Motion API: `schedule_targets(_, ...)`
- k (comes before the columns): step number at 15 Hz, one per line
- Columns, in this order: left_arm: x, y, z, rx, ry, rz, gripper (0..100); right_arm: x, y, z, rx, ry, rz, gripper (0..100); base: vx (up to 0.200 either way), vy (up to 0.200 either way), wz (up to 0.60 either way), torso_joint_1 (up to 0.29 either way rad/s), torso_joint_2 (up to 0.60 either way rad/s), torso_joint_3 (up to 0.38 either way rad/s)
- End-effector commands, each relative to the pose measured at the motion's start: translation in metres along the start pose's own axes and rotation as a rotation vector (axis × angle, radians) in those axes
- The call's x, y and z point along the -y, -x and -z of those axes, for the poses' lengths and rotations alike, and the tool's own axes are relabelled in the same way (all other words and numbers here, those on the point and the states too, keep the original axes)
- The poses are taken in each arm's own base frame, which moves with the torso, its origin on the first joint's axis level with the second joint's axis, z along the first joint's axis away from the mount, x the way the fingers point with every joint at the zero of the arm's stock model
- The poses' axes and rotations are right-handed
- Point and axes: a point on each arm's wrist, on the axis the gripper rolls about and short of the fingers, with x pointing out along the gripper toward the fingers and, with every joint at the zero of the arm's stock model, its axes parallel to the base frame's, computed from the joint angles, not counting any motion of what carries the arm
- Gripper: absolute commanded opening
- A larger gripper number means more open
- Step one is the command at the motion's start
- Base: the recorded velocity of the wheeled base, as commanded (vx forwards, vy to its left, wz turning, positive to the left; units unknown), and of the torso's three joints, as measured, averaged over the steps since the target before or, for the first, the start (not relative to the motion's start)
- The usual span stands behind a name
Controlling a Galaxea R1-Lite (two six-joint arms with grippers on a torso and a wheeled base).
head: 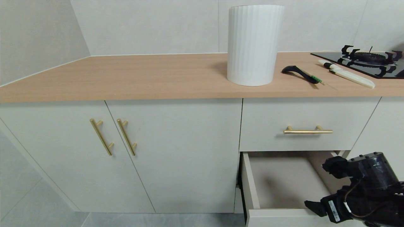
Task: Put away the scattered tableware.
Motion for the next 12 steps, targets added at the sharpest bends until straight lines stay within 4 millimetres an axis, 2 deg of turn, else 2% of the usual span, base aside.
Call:
schedule_targets(1,0.0,0.0,0.0,-0.001,0.001,0.0,100,-0.001,0.012,0.013,0.001,0.003,-0.014,100,0.0,0.0,0.0,0.0,0.0,0.0)
schedule_targets(6,0.0,0.0,0.0,0.0,0.001,0.0,100,0.002,0.028,0.037,-0.002,0.004,-0.021,100,0.0,0.0,0.0,0.0,0.0,0.0)
schedule_targets(12,0.0,0.0,0.0,0.0,0.001,0.0,100,0.002,0.031,0.044,-0.012,0.01,-0.025,100,0.0,0.0,0.0,0.0,0.0,0.0)
